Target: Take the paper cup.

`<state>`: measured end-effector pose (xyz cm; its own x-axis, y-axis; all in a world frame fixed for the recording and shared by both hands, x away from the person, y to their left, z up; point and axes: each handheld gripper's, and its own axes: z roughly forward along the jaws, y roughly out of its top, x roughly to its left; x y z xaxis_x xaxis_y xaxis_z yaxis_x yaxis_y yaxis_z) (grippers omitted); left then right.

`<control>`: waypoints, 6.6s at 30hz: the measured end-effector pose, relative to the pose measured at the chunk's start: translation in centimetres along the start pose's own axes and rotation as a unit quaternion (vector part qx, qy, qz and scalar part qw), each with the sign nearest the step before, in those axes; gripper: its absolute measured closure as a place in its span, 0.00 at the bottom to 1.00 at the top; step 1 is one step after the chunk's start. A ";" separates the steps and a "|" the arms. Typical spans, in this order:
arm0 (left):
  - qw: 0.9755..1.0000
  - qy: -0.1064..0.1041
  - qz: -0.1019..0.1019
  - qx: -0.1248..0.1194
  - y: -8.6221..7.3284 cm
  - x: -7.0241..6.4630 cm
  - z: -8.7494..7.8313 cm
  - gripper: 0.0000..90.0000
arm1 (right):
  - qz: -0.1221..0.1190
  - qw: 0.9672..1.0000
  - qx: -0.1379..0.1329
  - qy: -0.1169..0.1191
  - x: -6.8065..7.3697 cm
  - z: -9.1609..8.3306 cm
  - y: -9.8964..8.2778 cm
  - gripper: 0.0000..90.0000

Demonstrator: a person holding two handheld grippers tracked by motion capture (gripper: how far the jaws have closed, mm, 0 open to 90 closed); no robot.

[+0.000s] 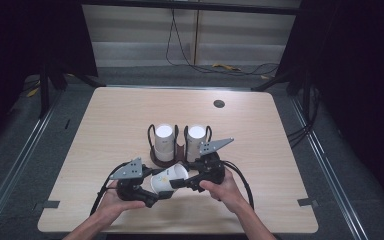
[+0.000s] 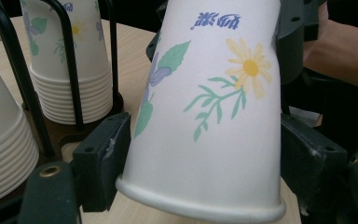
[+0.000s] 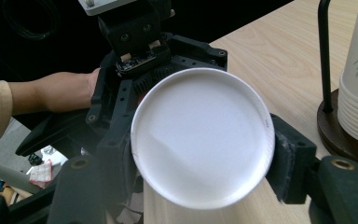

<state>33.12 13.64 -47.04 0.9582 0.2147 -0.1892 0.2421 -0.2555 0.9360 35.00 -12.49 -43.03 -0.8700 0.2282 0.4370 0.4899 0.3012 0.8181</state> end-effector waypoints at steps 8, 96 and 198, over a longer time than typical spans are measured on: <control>1.000 -0.007 -0.002 0.008 0.0 0.0 -0.2 0.31 | 0.005 1.000 0.000 -0.005 0.1 0.0 0.0 0.37; 0.972 0.030 0.025 0.232 2.7 0.6 0.5 0.33 | -0.134 0.950 0.256 -0.121 0.8 1.8 1.7 0.27; 0.990 0.036 -0.014 0.132 1.4 1.5 -1.6 0.17 | -0.113 0.969 0.183 -0.121 1.2 0.6 0.3 0.40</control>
<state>34.66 15.11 -45.52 0.9393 0.2898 -0.1836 0.3094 -0.4846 0.8182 34.18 -11.59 -42.45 -0.9406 0.3158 0.1249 0.3138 0.6676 0.6752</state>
